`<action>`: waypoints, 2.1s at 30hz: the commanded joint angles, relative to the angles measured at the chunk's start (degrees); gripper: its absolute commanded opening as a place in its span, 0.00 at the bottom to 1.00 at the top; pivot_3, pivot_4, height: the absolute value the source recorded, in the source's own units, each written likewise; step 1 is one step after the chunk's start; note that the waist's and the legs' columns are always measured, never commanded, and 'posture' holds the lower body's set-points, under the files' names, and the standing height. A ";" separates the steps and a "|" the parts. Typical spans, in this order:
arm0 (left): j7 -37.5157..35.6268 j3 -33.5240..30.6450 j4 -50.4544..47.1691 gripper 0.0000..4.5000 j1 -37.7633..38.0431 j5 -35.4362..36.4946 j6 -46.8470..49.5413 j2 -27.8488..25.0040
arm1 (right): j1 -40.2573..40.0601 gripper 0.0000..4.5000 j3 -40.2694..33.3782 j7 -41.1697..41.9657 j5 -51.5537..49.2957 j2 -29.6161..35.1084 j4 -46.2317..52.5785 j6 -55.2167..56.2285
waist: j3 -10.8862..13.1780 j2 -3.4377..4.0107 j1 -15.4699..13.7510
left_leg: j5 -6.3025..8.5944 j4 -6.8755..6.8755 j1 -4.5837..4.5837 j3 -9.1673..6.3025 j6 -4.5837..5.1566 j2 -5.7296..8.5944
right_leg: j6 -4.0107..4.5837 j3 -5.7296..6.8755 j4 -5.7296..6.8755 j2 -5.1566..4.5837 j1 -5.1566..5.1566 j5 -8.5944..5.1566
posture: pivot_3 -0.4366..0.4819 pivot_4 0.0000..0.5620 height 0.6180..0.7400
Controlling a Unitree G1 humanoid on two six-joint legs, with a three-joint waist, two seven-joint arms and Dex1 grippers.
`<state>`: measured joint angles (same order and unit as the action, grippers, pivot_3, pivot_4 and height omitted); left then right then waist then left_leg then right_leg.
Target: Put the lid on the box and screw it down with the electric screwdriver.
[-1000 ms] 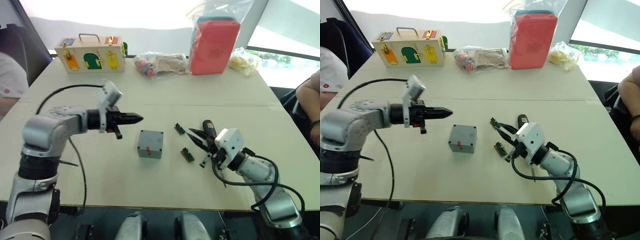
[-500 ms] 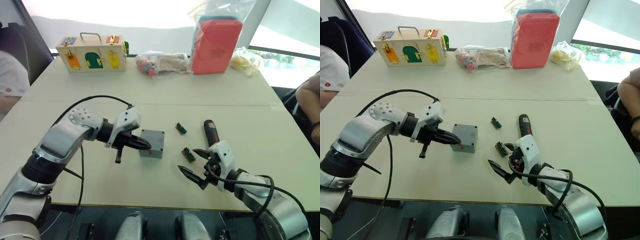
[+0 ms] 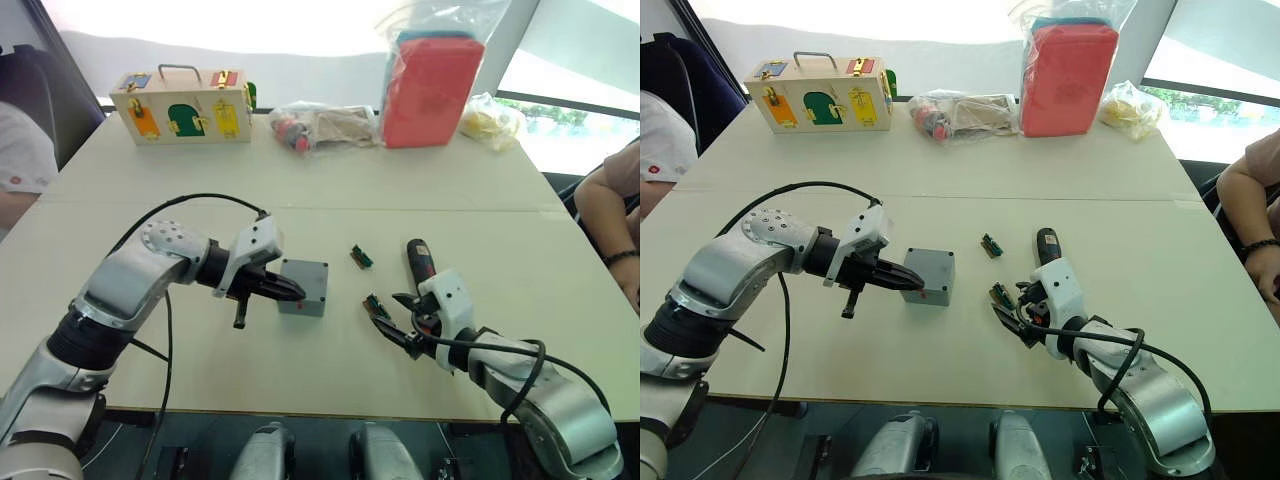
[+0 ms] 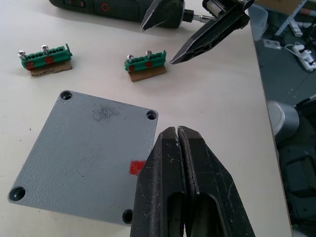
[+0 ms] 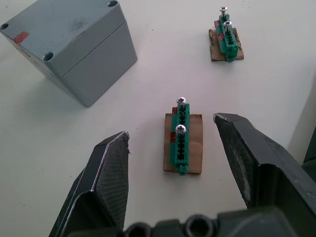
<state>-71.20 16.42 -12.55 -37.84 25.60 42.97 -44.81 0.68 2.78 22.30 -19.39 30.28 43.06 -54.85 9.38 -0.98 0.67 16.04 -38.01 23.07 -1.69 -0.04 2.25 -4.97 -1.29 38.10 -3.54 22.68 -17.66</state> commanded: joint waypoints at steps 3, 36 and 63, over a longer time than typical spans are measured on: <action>1.41 -2.37 -1.29 0.00 0.31 0.27 -1.04 0.35 | 1.56 0.35 -0.05 -0.40 0.12 0.11 -0.45 0.13 | 0.00 0.00 0.01 | 0.00 0.00 0.00 0.00 0.00 0.00 | 0.00 0.00 0.00 0.00 0.00 0.00 | 0.48 0.27 0.98; 7.21 -4.38 -2.68 0.00 -0.56 1.41 1.38 3.56 | 3.25 0.02 2.50 -0.26 2.44 1.21 -4.59 1.01 | 0.00 0.00 0.00 | 0.00 -0.03 0.01 0.00 0.00 0.00 | 0.00 0.01 0.04 0.01 0.01 0.00 | 0.48 0.27 0.98; 9.83 -4.61 -2.79 0.00 -0.04 1.91 1.52 4.38 | 5.41 0.58 2.15 0.39 1.80 0.31 -5.31 0.80 | 0.00 0.00 0.01 | 0.00 -0.04 0.01 0.00 0.00 0.00 | -0.01 0.01 0.06 0.01 0.01 0.00 | 0.48 0.27 0.98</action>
<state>-61.69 13.75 -13.63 -37.34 26.97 44.69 -40.45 5.30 5.34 22.51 -17.22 30.89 37.37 -54.65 9.37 -0.99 0.68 16.04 -38.05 23.08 -1.70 -0.04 2.25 -4.98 -1.28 38.16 -3.52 22.69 -17.66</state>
